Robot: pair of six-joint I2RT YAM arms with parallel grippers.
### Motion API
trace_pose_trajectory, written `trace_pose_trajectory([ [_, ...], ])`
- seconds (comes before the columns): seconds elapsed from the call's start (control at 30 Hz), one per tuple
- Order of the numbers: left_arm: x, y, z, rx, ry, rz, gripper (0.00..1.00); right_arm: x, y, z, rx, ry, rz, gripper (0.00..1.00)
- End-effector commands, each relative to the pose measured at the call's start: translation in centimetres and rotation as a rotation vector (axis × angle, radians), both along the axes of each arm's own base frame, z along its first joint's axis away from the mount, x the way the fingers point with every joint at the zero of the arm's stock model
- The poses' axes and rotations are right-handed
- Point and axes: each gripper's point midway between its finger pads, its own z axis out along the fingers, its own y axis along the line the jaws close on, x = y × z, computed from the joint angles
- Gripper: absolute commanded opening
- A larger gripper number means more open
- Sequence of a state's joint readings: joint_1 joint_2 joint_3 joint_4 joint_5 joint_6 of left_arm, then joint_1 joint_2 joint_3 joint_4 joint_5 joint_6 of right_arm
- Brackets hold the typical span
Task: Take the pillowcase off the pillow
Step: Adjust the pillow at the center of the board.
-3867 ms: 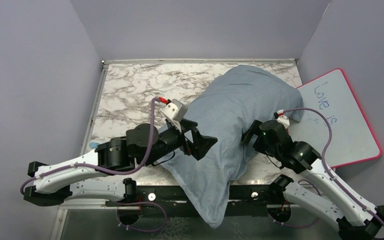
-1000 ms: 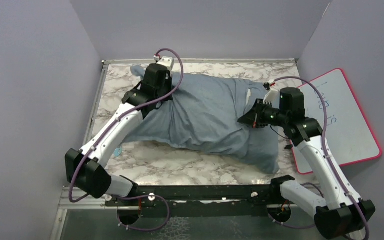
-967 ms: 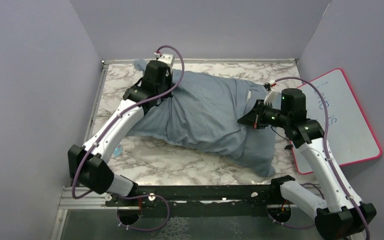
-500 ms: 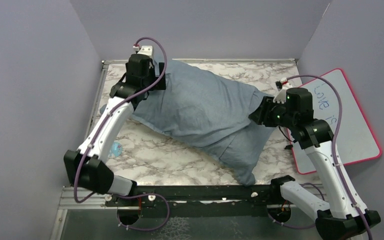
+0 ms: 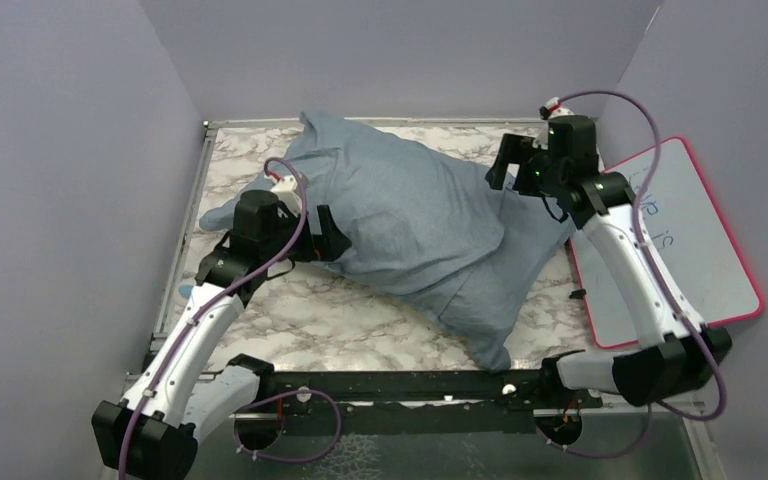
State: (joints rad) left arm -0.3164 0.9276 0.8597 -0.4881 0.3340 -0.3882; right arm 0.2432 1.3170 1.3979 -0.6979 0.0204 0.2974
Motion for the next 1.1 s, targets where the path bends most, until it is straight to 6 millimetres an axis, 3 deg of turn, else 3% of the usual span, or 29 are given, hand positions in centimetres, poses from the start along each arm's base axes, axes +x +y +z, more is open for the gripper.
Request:
trace_pose_trajectory([
  [0.0,-4.6,-3.8,-0.7,-0.276,0.105,-0.167,0.99,2.9,2.0,-2.8,-0.027,0.058,0.118,1.0],
  [0.07,-5.1,-4.2,-1.8,-0.331,0.126,-0.162,0.99,3.0,2.9,-5.3,-0.009,0.152,0.151,1.0],
  [0.13,-5.1,-4.3,-2.2,-0.365,0.12,-0.147,0.99,1.5,4.5,-7.9,0.034,0.242,0.258,0.92],
  [0.2,-4.5,-4.3,-2.6,-0.385,0.114,-0.116,0.99,-0.4,6.1,-9.0,0.118,0.273,0.34,0.8],
  [0.3,-3.6,-4.7,-2.9,-0.441,0.099,-0.098,0.9,-3.6,8.5,-8.3,0.292,0.225,0.443,0.58],
  [0.4,-2.4,-5.2,-3.4,-0.466,0.104,-0.079,0.88,-6.3,9.5,-7.4,0.421,0.204,0.452,0.38],
  [0.47,-1.3,-5.3,-3.3,-0.45,0.077,-0.065,0.82,-8.3,10.0,-7.0,0.492,0.22,0.472,0.14],
  [0.5,-0.7,-5.4,-3.2,-0.445,0.062,-0.063,0.78,-9.1,10.1,-6.9,0.521,0.229,0.46,0.08],
  [0.67,3.5,-6.4,-1.9,-0.397,0.004,-0.076,0.75,-12.9,10.5,-6.1,0.64,0.242,0.475,0.06],
  [0.87,9.1,-8.1,3.0,-0.31,-0.108,-0.136,0.75,-18.2,11.5,-6.9,0.672,0.309,0.554,0.06],
  [0.97,10.8,-8.9,4.6,-0.292,-0.133,-0.174,0.75,-20.4,12.0,-6.8,0.681,0.322,0.6,0.07],
  [1.07,11.6,-10.1,4.8,-0.298,-0.105,-0.239,0.76,-21.4,12.1,-5.8,0.693,0.283,0.642,0.09],
])
